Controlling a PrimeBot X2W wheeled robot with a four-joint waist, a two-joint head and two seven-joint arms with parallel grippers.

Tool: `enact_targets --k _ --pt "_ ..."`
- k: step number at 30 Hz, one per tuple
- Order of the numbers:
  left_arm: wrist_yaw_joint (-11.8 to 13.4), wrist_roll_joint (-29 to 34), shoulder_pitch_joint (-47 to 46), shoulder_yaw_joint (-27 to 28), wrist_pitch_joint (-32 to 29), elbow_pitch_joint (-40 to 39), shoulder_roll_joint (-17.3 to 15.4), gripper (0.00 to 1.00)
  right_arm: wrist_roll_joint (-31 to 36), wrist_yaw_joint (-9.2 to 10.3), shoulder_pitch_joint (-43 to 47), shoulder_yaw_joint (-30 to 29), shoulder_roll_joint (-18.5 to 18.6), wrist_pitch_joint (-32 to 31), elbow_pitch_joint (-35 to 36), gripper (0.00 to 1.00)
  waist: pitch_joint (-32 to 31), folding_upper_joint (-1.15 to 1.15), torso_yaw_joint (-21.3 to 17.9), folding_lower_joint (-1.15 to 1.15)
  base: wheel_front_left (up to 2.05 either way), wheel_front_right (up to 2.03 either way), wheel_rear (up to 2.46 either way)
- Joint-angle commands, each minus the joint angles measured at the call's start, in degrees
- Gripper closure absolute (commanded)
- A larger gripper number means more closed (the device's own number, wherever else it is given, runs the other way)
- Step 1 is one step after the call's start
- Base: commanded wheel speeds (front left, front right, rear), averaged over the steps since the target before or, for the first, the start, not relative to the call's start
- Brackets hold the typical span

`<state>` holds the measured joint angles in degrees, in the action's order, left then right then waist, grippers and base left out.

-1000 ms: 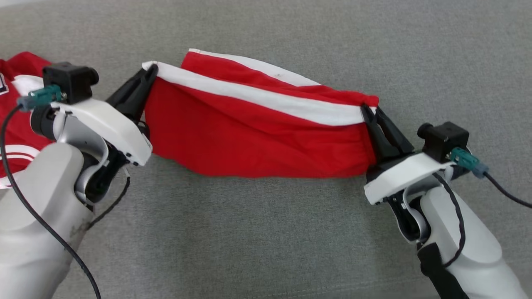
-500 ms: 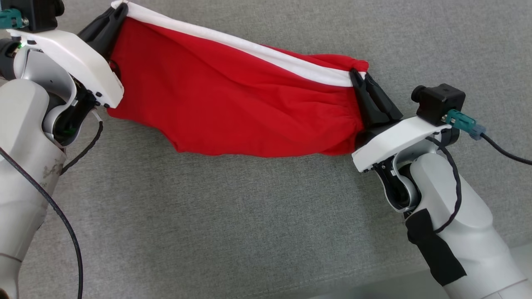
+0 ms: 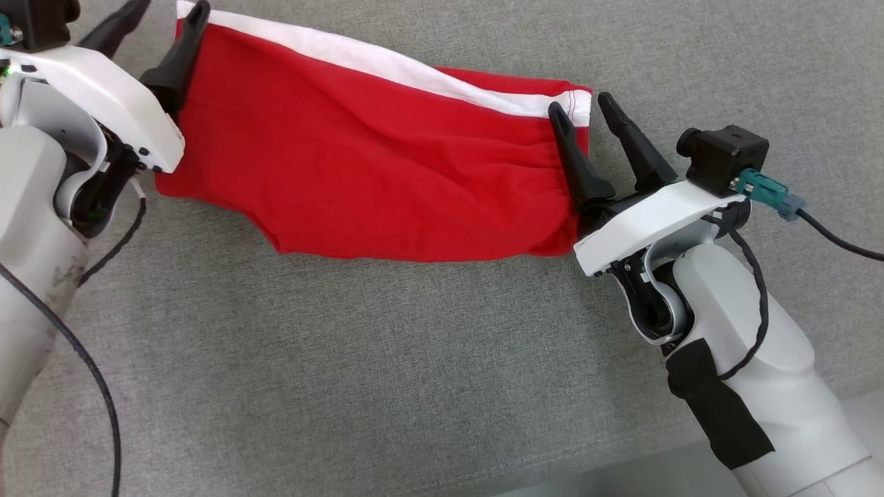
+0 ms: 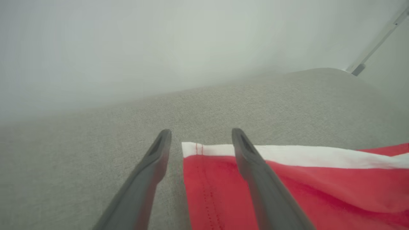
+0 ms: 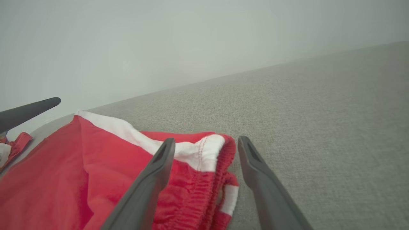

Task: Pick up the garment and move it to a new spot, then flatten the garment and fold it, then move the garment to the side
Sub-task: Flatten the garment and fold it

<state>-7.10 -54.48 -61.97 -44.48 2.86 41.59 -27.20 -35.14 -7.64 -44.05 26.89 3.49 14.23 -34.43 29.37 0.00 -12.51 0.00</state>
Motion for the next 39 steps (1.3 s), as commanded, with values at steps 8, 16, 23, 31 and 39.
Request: enact_targets --k 8,16,23,31,39 --pt "2.13 4.34 -1.39 -0.69 8.52 -0.18 -6.47 0.0 7.49 0.15 9.58 -6.52 0.04 0.76 9.51 0.0 -3.45 0.0 1.56 0.0 0.0 0.0 0.0" --pt "12.41 6.44 12.29 0.88 11.73 -14.96 -10.22 0.0 18.78 0.15 19.86 -15.33 0.85 0.77 18.08 0.0 -8.13 0.0 4.92 0.0 0.0 0.0 0.0" --pt "23.64 6.77 30.53 4.37 12.1 -32.71 -12.53 0.0 23.96 0.15 26.55 -19.3 0.12 0.77 21.42 0.0 -12.3 0.0 7.12 0.0 0.0 0.0 0.0" --pt "30.99 8.44 44.51 7.0 12.12 -43.98 -12.72 0.0 25.59 0.15 32.05 -21.44 -0.38 0.77 21.8 0.0 -16.13 0.0 8.39 0.0 0.0 0.0 0.0" --pt "32.22 10.8 53.12 9.53 12.13 -48.45 -9.83 0.0 24.02 0.15 36.82 -24.48 -0.58 0.77 20.8 0.0 -20.03 0.0 9.99 0.0 0.0 0.0 0.0"
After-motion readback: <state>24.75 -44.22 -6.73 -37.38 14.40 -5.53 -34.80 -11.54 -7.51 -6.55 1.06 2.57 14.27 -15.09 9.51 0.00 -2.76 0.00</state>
